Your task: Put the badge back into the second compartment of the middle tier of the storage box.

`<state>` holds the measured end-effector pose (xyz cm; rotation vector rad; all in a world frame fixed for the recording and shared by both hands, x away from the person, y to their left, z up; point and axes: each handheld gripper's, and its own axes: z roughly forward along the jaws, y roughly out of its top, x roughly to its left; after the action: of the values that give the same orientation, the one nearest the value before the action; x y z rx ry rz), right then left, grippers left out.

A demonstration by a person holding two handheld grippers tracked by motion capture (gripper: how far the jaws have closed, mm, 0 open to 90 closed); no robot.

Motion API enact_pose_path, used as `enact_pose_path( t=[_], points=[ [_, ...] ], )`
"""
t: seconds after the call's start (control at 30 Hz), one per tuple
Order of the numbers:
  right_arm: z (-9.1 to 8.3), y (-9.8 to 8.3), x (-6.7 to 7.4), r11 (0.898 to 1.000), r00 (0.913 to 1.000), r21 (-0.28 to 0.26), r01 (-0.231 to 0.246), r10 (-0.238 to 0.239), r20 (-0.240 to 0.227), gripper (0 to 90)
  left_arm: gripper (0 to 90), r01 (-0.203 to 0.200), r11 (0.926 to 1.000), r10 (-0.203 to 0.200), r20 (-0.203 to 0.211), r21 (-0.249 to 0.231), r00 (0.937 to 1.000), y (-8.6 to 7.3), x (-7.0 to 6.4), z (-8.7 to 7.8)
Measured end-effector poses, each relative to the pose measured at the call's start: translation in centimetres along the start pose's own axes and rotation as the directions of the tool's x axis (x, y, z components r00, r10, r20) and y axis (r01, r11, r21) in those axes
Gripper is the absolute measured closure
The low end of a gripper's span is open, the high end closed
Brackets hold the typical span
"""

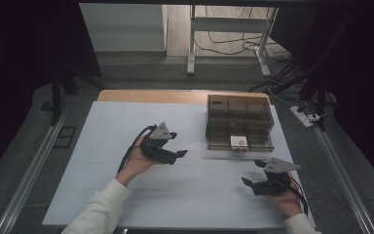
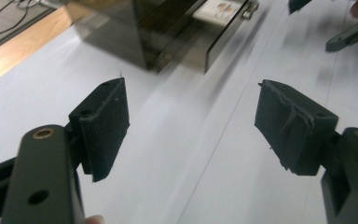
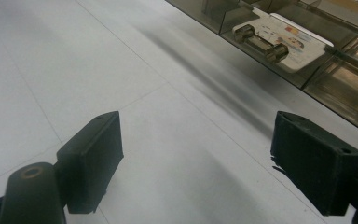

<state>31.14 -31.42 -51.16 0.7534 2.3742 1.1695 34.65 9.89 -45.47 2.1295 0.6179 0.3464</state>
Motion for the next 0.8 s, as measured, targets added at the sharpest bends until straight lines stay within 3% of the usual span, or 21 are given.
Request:
enact_pose_path(
  t=[0.4,0.8],
  points=[
    [-0.2,-0.1,0.0,1.000,1.0000,0.003,0.000,0.000,0.010,16.5,24.5,0.084,0.9964,-0.082,-0.081,0.013,0.9933,-5.4,0.5,-4.1],
    [-0.3,-0.2,-0.1,1.000,0.9998,0.003,-0.001,0.001,0.018,16.5,23.6,0.180,0.9832,-0.173,-0.147,0.033,0.9739,-11.1,1.1,-6.8]
  ],
)
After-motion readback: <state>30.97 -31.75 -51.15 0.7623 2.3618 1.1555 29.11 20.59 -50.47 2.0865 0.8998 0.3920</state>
